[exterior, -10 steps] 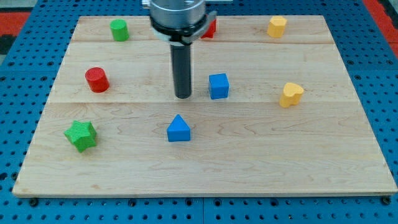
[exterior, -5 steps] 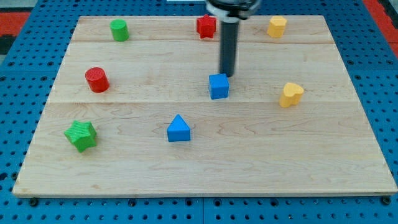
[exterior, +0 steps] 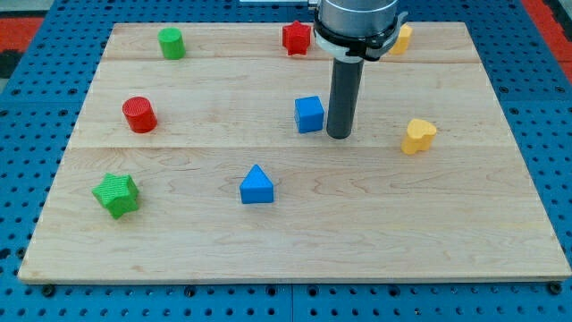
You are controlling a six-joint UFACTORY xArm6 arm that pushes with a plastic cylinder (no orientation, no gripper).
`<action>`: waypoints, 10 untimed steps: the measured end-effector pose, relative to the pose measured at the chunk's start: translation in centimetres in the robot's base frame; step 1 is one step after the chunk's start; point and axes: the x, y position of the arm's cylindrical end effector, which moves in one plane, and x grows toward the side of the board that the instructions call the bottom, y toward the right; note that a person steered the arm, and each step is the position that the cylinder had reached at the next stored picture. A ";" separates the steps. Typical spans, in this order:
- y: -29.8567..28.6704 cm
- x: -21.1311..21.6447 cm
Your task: Slide the green star closer to the blue triangle
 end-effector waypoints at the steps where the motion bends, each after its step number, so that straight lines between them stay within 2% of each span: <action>1: -0.6 0.4; 2: -3.1 4.3; 3: -6.4 4.7; 6: -7.1 4.1; 10: -12.3 4.2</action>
